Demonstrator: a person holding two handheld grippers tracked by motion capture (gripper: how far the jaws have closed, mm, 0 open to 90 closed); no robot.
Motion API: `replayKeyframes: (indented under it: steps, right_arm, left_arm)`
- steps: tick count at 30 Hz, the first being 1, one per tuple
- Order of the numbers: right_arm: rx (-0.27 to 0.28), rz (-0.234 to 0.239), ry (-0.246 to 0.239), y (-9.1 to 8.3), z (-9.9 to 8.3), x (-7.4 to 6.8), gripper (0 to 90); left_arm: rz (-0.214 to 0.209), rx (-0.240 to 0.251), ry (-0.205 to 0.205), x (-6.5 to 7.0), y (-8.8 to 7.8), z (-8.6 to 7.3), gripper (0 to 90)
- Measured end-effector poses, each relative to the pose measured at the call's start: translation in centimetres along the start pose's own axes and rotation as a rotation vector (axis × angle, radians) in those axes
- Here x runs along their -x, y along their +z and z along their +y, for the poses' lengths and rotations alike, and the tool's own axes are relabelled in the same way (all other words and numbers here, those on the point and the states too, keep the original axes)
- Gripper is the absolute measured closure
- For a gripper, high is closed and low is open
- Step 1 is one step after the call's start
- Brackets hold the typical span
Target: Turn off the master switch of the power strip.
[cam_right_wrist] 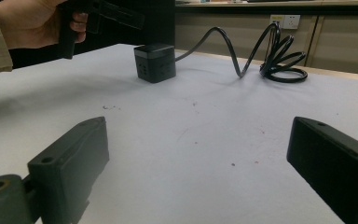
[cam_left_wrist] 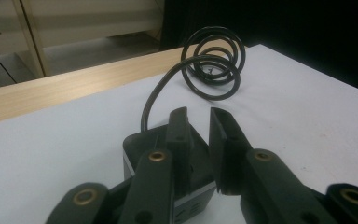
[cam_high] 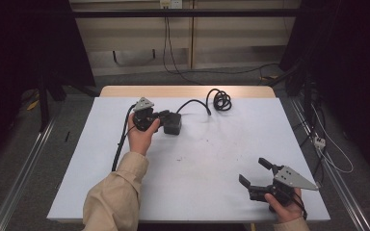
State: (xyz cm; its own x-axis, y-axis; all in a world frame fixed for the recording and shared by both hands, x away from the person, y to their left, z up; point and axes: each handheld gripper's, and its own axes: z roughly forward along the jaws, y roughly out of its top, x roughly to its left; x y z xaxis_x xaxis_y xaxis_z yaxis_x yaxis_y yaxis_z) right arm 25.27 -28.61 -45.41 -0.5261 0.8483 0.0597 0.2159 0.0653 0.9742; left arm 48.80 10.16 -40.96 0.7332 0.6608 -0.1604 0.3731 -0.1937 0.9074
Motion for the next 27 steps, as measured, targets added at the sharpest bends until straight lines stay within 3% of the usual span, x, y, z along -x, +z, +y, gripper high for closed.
replayKeyframes:
  steps: [13,27]
  right_arm:
    - [0.003,-0.002,0.002,-0.02,0.01,0.0,4.9]
    - [0.004,-0.002,0.003,0.0,0.01,0.04,4.9]
  left_arm:
    - [-0.008,-0.013,0.006,0.01,0.52,0.31,88.3]
    - [0.002,-0.028,0.008,-0.15,0.96,0.25,90.0]
